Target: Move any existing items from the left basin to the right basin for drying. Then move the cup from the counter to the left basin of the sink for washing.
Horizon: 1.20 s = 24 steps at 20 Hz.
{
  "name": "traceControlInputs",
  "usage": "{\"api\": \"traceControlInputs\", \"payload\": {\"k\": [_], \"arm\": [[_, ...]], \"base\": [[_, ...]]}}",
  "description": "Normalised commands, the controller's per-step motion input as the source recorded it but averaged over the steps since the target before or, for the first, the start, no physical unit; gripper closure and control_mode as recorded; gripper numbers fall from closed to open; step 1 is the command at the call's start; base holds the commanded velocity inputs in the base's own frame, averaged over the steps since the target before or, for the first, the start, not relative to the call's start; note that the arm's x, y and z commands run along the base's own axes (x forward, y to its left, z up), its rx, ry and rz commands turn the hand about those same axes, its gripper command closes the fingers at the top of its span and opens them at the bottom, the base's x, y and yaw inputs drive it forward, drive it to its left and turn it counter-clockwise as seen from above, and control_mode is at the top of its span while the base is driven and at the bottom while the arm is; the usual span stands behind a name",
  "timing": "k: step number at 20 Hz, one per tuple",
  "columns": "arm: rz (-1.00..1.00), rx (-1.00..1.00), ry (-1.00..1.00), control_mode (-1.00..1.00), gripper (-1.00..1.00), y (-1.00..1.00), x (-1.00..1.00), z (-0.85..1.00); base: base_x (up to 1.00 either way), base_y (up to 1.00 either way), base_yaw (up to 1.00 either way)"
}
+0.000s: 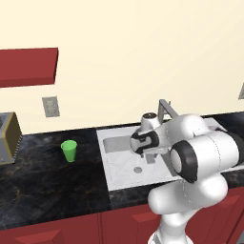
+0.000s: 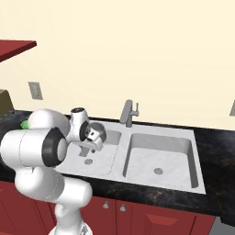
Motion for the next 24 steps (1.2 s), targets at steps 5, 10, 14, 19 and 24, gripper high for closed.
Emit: {"api": "traceControlInputs", "payload": {"k": [5, 10, 14, 19, 24], "arm": [[-0.01, -0.01, 0.0, -1.0, 1.0, 0.0, 0.0, 0.71], [-0.02, -0.01, 0.0, -1.0, 1.0, 0.0, -0.04, 0.65], [-0.06, -0.01, 0.0, -1.0, 1.0, -0.01, -0.17, 0.58], [-0.1, 0.0, 0.0, -1.0, 1.0, -0.06, -0.29, 0.5], [-0.13, 0.0, 0.0, -1.0, 1.0, -0.17, -0.32, 0.3]], "base": [[0.0, 0.0, 0.0], [0.0, 0.0, 0.0], [0.0, 0.0, 0.0], [0.0, 0.0, 0.0], [0.0, 0.0, 0.0]]}}
